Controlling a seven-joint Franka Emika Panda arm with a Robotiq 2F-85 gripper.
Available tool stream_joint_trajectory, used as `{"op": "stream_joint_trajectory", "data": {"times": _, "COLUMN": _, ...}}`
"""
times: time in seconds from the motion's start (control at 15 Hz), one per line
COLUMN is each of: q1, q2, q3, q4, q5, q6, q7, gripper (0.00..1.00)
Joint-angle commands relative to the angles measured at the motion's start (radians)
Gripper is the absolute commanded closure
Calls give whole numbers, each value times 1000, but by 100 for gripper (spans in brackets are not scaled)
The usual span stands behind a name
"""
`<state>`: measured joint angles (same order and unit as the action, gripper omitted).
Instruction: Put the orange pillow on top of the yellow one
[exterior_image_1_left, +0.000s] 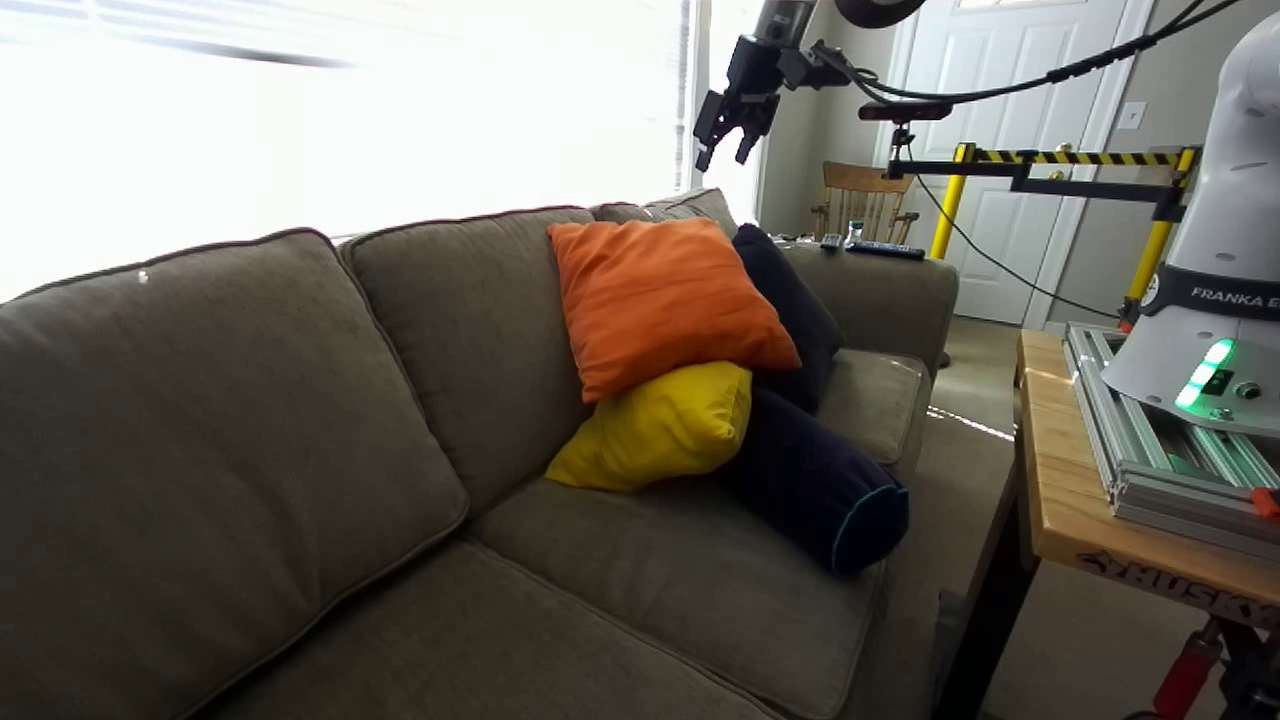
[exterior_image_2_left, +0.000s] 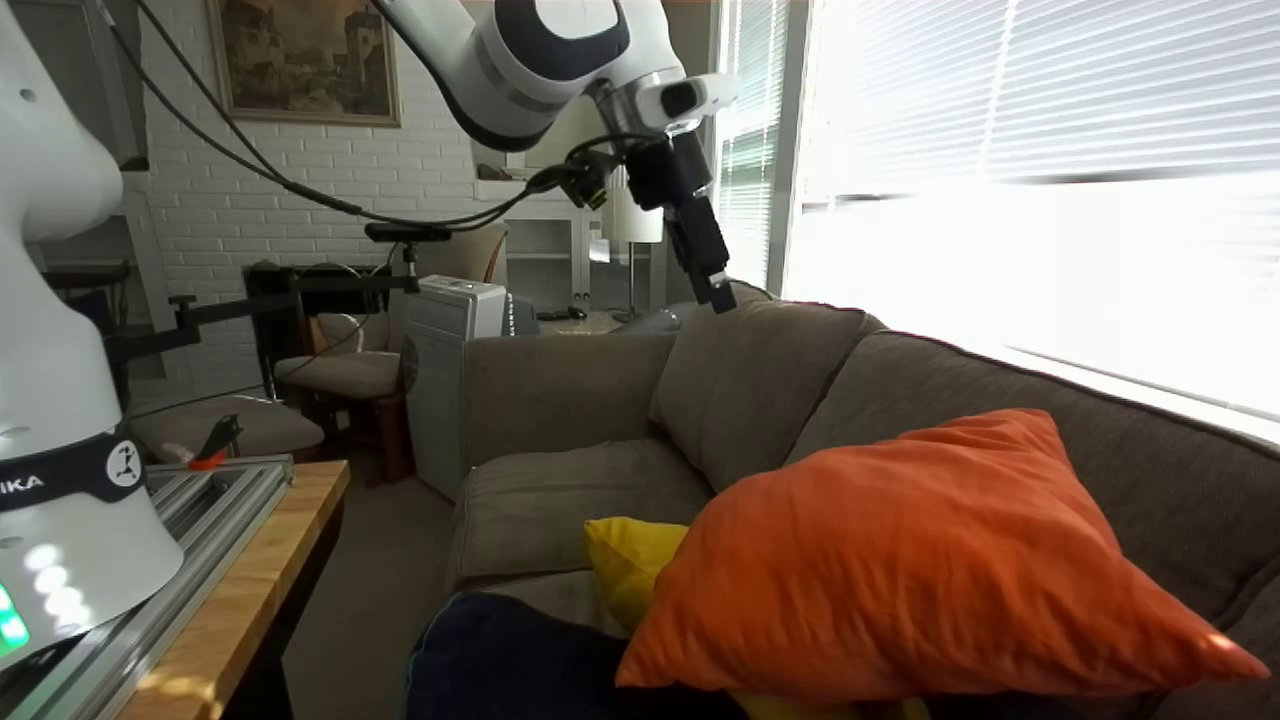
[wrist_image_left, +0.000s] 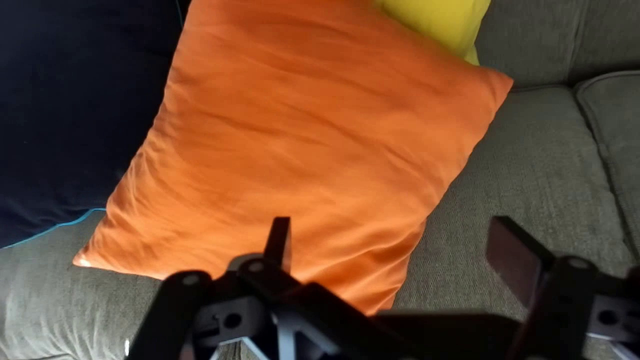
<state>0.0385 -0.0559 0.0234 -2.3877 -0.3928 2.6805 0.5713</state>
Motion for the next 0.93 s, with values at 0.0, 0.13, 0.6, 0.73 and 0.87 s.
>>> {"op": "stream_joint_trajectory", "data": {"times": 0.0, "q1": -4, "q2": -60, "q3": 13, "q4": -31, "q5": 110, "q6": -82, "q7": -113, "gripper": 0}}
{"op": "stream_joint_trajectory", "data": {"times": 0.13, "q1": -4, "q2": -78, "q3": 17, "q4": -30, "q5": 134, "q6": -137, "q7": -140, "gripper": 0}}
{"op": "stream_joint_trajectory", "data": {"times": 0.6, "q1": -17, "q2": -171, "q3": 37, "q4": -56, "q5": 94, "q6": -245, "q7": -152, "gripper": 0}}
{"op": "stream_joint_trajectory", "data": {"times": 0.73, "q1": -20, "q2": -190, "q3": 39, "q4": -71, "q5": 94, "q6": -224, "q7": -168, "gripper": 0}}
{"op": "stream_joint_trajectory", "data": {"times": 0.87, "q1": -26, "q2": -207, "q3": 42, "q4": -80, "q5": 83, "q6": -203, "q7": -174, "gripper": 0}}
